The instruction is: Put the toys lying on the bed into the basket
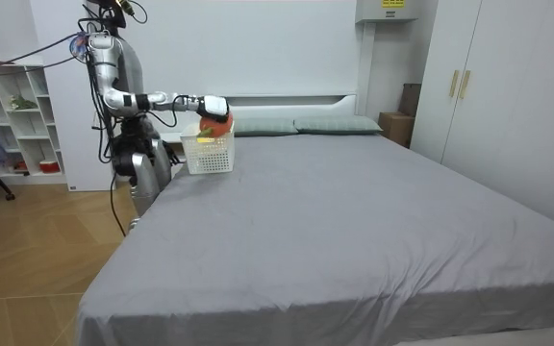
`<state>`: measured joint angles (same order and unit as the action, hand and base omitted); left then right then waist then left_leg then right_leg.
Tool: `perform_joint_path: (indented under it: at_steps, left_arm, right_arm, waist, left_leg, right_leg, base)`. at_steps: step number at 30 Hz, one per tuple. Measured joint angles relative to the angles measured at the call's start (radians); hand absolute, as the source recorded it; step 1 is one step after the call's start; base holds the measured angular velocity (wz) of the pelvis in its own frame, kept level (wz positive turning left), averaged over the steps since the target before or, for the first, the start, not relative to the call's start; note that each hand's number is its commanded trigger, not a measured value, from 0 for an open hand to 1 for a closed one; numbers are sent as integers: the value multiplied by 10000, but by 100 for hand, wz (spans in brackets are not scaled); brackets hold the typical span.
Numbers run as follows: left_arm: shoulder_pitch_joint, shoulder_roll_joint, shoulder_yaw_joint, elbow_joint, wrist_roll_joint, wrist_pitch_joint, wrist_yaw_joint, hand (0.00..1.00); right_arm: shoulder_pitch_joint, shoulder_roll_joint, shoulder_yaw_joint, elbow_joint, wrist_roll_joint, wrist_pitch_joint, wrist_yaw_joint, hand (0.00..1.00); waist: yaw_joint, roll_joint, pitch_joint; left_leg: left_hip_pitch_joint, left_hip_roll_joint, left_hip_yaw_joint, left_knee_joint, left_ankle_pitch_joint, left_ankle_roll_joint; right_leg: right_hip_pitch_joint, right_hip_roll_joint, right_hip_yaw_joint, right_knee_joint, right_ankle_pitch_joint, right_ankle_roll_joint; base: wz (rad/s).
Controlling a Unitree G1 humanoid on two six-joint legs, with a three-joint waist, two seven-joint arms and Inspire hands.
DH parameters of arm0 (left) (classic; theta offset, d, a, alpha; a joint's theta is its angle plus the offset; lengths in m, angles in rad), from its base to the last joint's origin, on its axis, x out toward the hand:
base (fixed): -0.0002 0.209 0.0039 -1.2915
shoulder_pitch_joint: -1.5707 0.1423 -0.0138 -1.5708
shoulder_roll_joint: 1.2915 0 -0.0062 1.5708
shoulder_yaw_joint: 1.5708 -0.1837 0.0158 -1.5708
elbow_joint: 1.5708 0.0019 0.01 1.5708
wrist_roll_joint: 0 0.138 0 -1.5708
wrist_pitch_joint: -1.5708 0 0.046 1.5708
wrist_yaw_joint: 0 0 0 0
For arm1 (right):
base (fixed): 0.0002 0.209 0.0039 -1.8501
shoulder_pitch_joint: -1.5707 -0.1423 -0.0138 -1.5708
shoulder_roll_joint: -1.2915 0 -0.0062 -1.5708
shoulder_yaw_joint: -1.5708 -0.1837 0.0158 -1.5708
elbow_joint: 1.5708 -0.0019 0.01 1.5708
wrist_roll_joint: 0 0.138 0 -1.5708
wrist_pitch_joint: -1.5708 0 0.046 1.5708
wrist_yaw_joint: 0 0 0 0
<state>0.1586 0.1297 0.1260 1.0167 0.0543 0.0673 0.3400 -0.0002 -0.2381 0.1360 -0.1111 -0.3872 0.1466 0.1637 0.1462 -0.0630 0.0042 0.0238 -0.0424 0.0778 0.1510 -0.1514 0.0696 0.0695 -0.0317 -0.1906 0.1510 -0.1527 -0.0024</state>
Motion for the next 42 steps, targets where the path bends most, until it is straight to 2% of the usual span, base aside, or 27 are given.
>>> perform_joint_path:
  at_steps: [10,14,17,22,29,35,40,42]
  left_arm:
    - [21,-140,2,31,270,-9,-7,0]
    - [-11,-281,109,31,270,-9,-18,0]
    - [-32,-284,149,65,263,-12,-60,0]
    - [-223,-270,173,441,266,-38,-73,0]
    - [-361,-236,161,415,310,-8,-85,0]
    - [-440,8,43,414,385,73,-294,0]
    - [-739,34,-227,404,386,152,-346,0]
    - [-826,-2,-299,401,592,153,-404,0]
  right_arm:
    - [-600,123,3,-613,-818,7,6,100]
    - [-761,328,3,-647,-958,8,4,100]
    - [-784,443,23,-647,-930,7,4,100]
    - [-959,442,83,-650,-880,4,4,100]
    - [-1421,438,830,-662,-739,3,-11,100]
    - [-1447,449,1407,-662,-769,16,-2,100]
    - [-1802,481,2098,-662,-1089,357,50,100]
    - [-2239,655,2409,-662,-1201,448,286,100]
  waist:
    - [133,-8,-3]
    - [235,-52,-17]
    - [327,-100,-32]
    - [433,-138,-10]
    - [561,-187,22]
    - [600,-235,44]
    - [845,-258,39]
    - [974,-277,27]
  left_leg:
    - [-32,1,14,-57,-2,0]
    - [-74,0,-23,-41,-2,0]
    - [-114,-1,-35,-4,-2,0]
    - [-146,-21,-138,3,-2,2]
    - [-144,-28,-239,17,-1,0]
    - [-149,-29,-262,7,-1,1]
    - [-222,-33,-269,7,-1,1]
    - [-216,-31,-270,12,-1,1]
  right_leg:
    - [-30,0,-24,4,0,1]
    - [-29,0,-82,-1,0,1]
    - [-36,-2,-112,-10,0,1]
    - [-17,-6,-222,-9,0,2]
    - [-12,10,-235,-8,0,2]
    - [-21,-12,-231,-9,0,2]
    - [-39,16,-320,-9,0,2]
    - [-77,33,-310,-8,0,2]
  base:
    - [0]
    - [2]
    - [2]
    - [4]
    - [3]
    - [0]
    - [0]
    - [0]
